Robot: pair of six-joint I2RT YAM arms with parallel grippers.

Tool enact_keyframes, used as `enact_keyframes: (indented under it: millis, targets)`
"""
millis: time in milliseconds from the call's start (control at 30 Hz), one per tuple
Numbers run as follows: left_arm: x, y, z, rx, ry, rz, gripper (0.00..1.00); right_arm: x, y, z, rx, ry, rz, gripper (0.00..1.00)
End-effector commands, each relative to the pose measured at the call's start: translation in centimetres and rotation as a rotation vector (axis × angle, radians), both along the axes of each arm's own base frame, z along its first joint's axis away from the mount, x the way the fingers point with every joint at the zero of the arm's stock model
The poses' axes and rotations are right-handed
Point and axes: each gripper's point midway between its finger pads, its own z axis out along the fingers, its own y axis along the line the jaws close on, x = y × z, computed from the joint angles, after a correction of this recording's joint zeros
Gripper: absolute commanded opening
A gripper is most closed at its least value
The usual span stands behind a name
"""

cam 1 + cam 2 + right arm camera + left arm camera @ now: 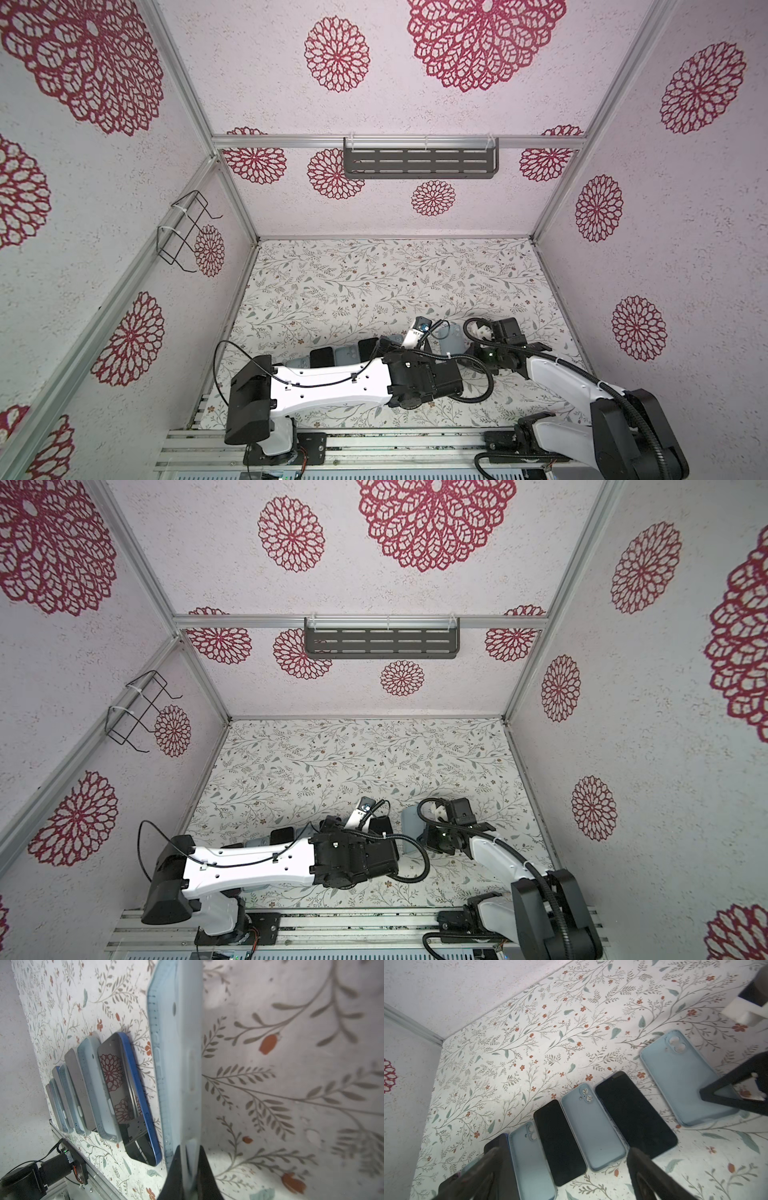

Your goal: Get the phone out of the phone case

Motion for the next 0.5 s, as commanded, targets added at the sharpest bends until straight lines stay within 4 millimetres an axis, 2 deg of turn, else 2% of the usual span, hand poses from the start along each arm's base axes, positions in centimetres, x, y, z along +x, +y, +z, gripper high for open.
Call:
enact_keyframes:
  millis: [0,167,333,467]
  targets:
    - [0.9,2.2,-0.3,-0.010,-0.016,0.074,0.97,0.2,1.2,0.2,-0.008,-0.015,0.067,0.00]
    - [1.9,4.3,0.7,-0.027,-0.038,0.116,0.97,0.1,0.9,-0.2,-0.071,-0.005,0.097,0.00]
    - [3.3,6.6,1.5,-0.058,-0.055,0.171,0.97,0.3,0.6,-0.4,-0.111,-0.002,0.115,0.31]
    - [4.7,8.7,2.4,-0.164,-0.071,0.221,0.97,1.3,0.6,0.3,-0.124,-0.043,0.106,0.60]
